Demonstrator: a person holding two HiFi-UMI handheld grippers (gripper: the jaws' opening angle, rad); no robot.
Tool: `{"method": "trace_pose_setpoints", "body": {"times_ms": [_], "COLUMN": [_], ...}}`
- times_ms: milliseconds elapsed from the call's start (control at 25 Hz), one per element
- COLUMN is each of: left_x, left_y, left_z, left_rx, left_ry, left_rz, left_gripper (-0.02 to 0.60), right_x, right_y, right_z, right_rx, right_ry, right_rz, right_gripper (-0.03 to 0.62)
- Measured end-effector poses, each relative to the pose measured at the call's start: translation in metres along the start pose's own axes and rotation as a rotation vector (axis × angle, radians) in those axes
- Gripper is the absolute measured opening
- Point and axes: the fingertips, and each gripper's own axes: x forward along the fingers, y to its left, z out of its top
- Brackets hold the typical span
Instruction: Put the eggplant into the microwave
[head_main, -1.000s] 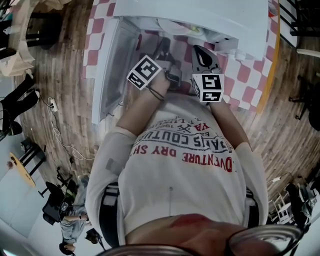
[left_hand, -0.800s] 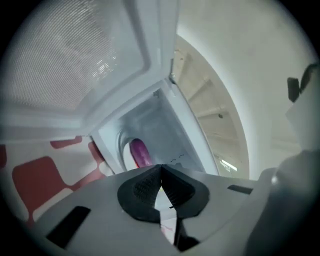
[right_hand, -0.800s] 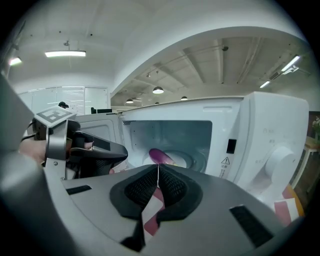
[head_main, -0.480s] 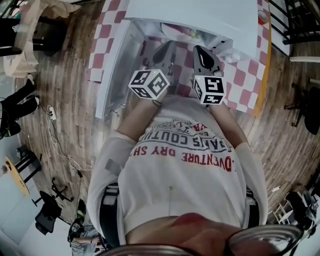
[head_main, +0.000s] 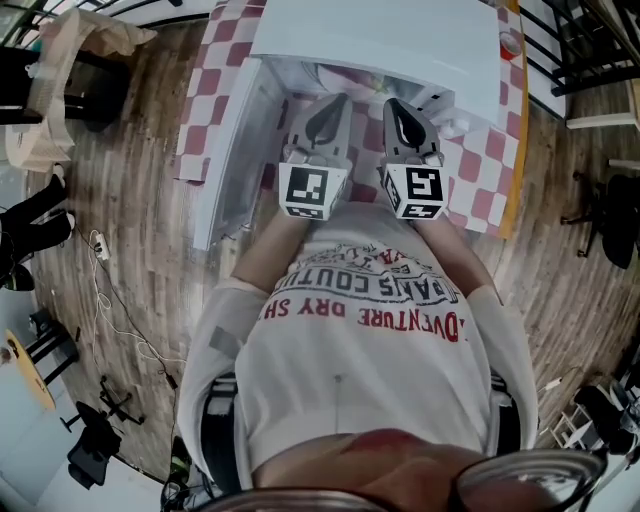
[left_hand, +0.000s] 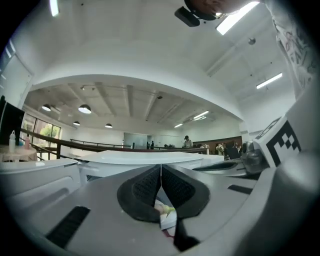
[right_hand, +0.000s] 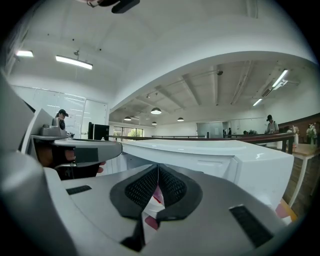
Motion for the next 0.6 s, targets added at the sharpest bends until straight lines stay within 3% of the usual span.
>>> {"method": "trace_pose_setpoints", "body": {"times_ms": [600], "left_x": [0.005], "left_y": [0.013], "left_z": [-0.016], "left_rx": [-0.083], "left_ry": [0.062], "left_rz": [0.018], "left_gripper": [0.027], "right_x": [0.003], "right_y": [0.004], "right_z": [-0.002], "right_rx": [-0.012], "right_ry": [0.016], "right_rz": [0.038], "right_gripper": [0.026]}}
